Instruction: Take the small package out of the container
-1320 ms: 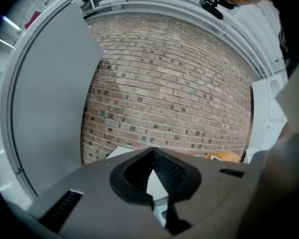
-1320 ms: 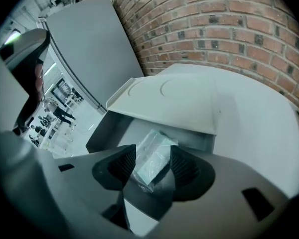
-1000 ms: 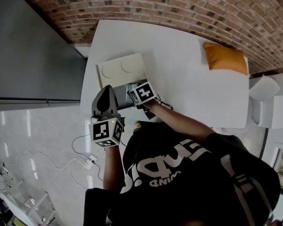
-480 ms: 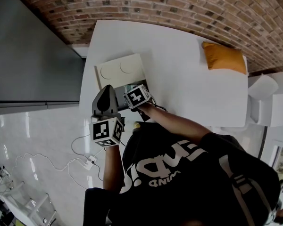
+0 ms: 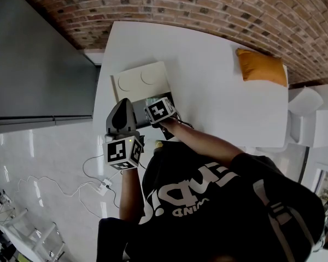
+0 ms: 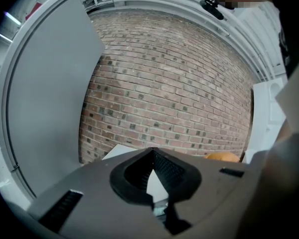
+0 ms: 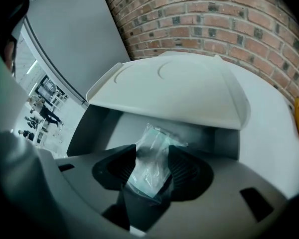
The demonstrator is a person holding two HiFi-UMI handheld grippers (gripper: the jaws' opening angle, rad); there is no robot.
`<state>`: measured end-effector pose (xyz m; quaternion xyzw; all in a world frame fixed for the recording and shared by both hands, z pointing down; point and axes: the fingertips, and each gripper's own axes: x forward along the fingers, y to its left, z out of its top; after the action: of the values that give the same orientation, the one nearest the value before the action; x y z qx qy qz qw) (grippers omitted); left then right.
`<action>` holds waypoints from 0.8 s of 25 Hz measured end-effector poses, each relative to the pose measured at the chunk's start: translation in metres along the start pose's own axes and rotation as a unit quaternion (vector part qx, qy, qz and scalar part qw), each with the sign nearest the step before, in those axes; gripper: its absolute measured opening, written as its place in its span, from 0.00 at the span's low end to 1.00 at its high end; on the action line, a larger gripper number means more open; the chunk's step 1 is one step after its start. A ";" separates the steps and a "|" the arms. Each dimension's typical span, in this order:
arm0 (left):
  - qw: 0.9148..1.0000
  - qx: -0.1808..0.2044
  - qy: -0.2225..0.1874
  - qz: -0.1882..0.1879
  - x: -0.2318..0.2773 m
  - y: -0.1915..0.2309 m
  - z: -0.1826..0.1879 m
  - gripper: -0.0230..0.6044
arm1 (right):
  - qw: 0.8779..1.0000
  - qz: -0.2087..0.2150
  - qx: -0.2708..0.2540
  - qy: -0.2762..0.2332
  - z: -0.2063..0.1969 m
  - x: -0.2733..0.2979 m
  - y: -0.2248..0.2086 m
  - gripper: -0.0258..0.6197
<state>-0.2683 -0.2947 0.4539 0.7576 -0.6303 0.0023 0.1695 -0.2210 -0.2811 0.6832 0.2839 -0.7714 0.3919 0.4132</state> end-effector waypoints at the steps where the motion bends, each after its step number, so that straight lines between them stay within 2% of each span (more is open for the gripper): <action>1: 1.000 0.001 0.000 0.000 0.000 0.000 0.000 0.05 | 1.000 -0.020 -0.005 0.004 -0.001 -0.003 -0.008 0.34; 2: 1.000 0.001 0.000 -0.001 0.001 0.000 0.000 0.05 | 0.999 -0.044 -0.010 0.007 -0.001 -0.006 -0.017 0.33; 3: 1.000 0.001 0.000 -0.001 0.001 0.000 -0.001 0.05 | 0.999 -0.050 -0.008 0.006 0.000 -0.007 -0.021 0.32; 5: 1.000 -0.001 0.001 -0.001 0.002 -0.001 -0.001 0.05 | 0.999 -0.035 0.006 -0.001 0.003 -0.005 -0.019 0.28; 10: 1.000 0.000 0.002 -0.003 0.004 -0.002 -0.002 0.05 | 0.997 -0.078 0.005 0.012 0.000 -0.012 -0.044 0.22; 14: 1.000 -0.001 0.001 -0.002 0.004 -0.003 -0.001 0.05 | 0.997 -0.078 -0.005 0.013 0.000 -0.013 -0.044 0.19; 18: 1.000 0.000 0.000 0.000 0.004 0.000 0.000 0.05 | 0.999 -0.034 -0.022 0.011 -0.002 -0.008 -0.019 0.14; 20: 1.000 -0.001 0.000 0.001 0.004 0.000 0.000 0.05 | 0.998 -0.048 -0.037 0.016 -0.003 -0.009 -0.023 0.11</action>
<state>-0.2675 -0.2983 0.4545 0.7568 -0.6310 0.0022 0.1705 -0.1974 -0.2900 0.6850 0.2987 -0.7644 0.3471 0.4539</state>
